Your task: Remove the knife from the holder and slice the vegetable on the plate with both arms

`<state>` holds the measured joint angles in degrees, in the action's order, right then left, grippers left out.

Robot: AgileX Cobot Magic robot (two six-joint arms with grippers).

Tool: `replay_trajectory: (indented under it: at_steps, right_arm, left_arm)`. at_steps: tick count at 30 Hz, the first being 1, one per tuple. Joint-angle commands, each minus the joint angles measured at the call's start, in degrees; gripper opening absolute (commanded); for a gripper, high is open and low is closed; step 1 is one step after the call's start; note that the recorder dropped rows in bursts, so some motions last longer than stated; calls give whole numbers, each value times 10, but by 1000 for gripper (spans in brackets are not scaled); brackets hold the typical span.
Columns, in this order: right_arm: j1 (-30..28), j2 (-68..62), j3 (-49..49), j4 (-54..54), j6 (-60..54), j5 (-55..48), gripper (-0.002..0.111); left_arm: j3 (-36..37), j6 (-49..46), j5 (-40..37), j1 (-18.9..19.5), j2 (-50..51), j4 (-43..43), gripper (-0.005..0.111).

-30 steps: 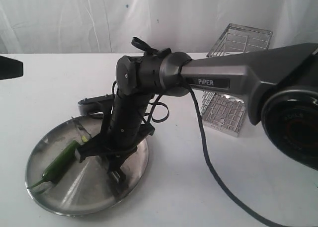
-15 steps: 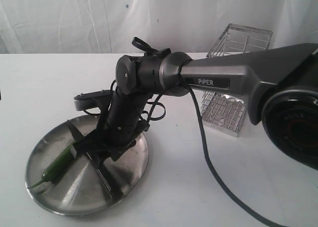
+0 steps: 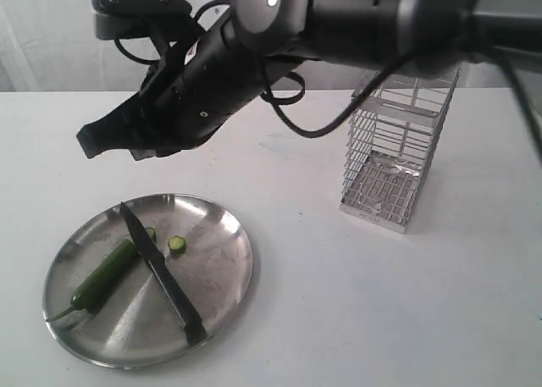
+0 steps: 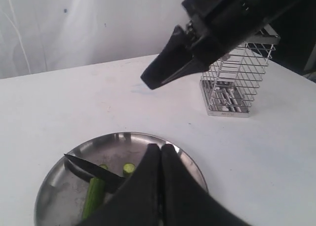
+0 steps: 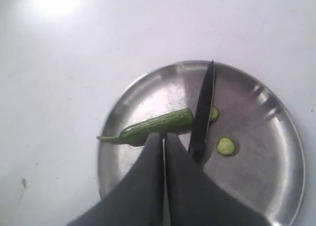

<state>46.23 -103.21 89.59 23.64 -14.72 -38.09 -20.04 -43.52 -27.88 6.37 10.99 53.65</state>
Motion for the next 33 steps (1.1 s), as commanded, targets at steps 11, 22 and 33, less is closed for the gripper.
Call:
replay_trajectory:
  at_steps: [11,22,33]
  right_arm:
    - [42,235,-191,54,-61,51,0]
    - [42,276,-211,124,-35,138,0]
    - [113,226,-209,145,-33,281,0]
  left_arm:
    - [48,45,-30,-5,-47,79,0]
    - [48,45,-32,-5,-47,76,0]
    - [53,45,-35,4,-85,-257,0]
